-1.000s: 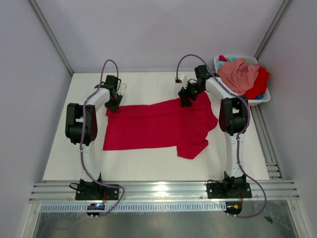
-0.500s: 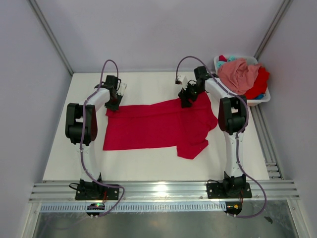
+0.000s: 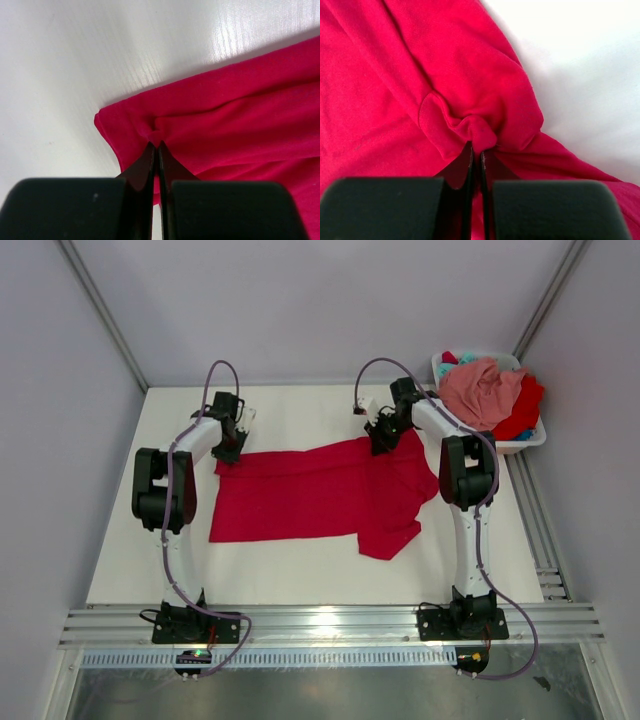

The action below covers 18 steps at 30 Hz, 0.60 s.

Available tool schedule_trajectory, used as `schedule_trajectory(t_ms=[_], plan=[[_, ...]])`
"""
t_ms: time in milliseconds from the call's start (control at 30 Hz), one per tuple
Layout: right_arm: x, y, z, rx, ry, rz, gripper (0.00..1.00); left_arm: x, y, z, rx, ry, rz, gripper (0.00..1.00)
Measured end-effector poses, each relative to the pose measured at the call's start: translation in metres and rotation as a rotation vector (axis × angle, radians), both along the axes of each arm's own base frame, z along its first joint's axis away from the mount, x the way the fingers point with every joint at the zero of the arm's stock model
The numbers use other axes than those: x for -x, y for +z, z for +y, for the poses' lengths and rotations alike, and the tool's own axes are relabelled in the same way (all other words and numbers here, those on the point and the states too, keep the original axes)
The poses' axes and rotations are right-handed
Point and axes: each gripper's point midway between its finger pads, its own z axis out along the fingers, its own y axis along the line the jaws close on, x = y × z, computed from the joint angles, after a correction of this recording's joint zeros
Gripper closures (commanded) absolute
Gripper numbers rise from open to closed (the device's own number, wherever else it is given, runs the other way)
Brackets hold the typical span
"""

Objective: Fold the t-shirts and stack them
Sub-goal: Fold the tshirt

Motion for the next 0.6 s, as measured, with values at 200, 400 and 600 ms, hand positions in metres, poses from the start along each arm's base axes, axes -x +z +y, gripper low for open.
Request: schedule_trajectory(t_ms=[200,400,600], plan=[[-0.0026,-0.0005,-0.0011,0.006,-0.010,-0.008,0.59,0.0000,-0.0005,-0.0001,0.001,0.000,0.001,1.00],[-0.0036,-0.0006,-0.0021,0.013,-0.012,-0.015,0.47,0.0003,-0.0022,-0.0008,0.004,-0.002,0.005,1.00],[-0.0056,-0.0009,-0.0034,0.023,-0.017,-0.026,0.65,0.0004,-0.0023,-0.0016,0.008,-0.003,0.006,1.00]])
